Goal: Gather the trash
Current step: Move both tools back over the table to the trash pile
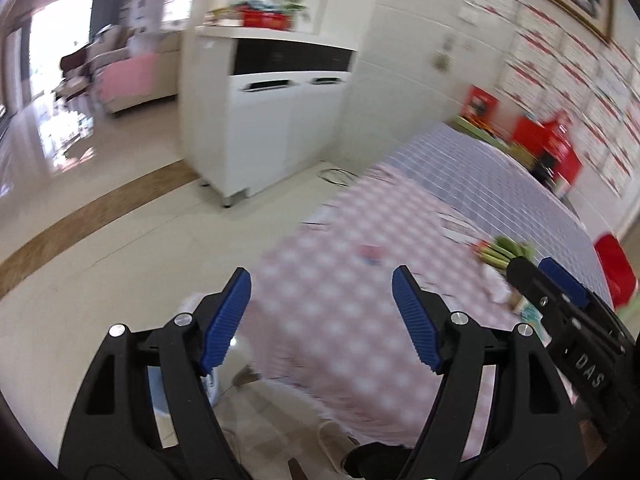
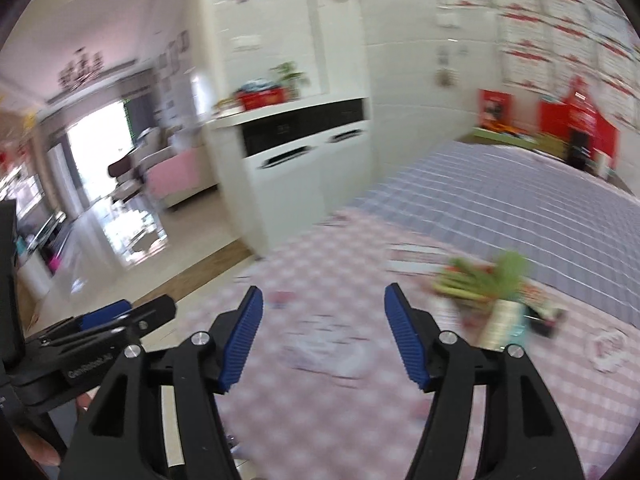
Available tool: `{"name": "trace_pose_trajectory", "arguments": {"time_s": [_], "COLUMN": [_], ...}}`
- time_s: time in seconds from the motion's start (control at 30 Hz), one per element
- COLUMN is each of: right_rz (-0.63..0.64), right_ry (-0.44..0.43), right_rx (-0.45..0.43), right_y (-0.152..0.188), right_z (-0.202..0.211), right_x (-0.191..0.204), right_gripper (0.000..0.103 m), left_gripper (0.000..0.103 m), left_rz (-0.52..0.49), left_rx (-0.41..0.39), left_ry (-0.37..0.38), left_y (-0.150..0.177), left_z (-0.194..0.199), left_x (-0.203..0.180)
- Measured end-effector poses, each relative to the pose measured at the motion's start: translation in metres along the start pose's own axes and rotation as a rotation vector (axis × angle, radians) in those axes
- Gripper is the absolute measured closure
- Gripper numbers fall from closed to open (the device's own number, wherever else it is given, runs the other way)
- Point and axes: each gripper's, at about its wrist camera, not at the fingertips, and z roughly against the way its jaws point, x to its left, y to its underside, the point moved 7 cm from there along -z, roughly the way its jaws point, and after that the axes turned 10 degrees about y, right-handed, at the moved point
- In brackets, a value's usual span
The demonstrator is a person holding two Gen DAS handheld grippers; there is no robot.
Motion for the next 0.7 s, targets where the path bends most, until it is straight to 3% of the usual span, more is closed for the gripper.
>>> {"name": "trace_pose_trajectory", "arguments": {"time_s": [0.2, 0.33, 0.47, 0.7], "right_rz": [-0.103, -0.122, -0.136, -0.143], "right_ry": [0.12, 0.148, 0.159, 0.148], "right_rx": [0.042, 0.081, 0.11, 0.144], "right_y": [0.014, 0.022, 0.026, 0.025], "right_z": [-0.003, -0.011, -0.021, -0.038], "right_x": [-0.1, -0.139, -0.157, -0.173], "right_gripper": [0.04, 0.04, 0.04, 0.04], "left_gripper": [0.031, 0.031, 0.031, 0.046], "left_rz": [-0.073, -0.105, -0.123, -0.136], "left_rx": [0.081, 0.132, 0.179, 0.238], "left_ry": [0.092, 0.128, 0.144, 0.129], "left_y": [0.013, 0.019, 0.027, 0.032], "left_z": [-0.041, -0.075, -0.107, -0.146], "left_x": [-0.076, -0.114, -0.144, -0.16]}}
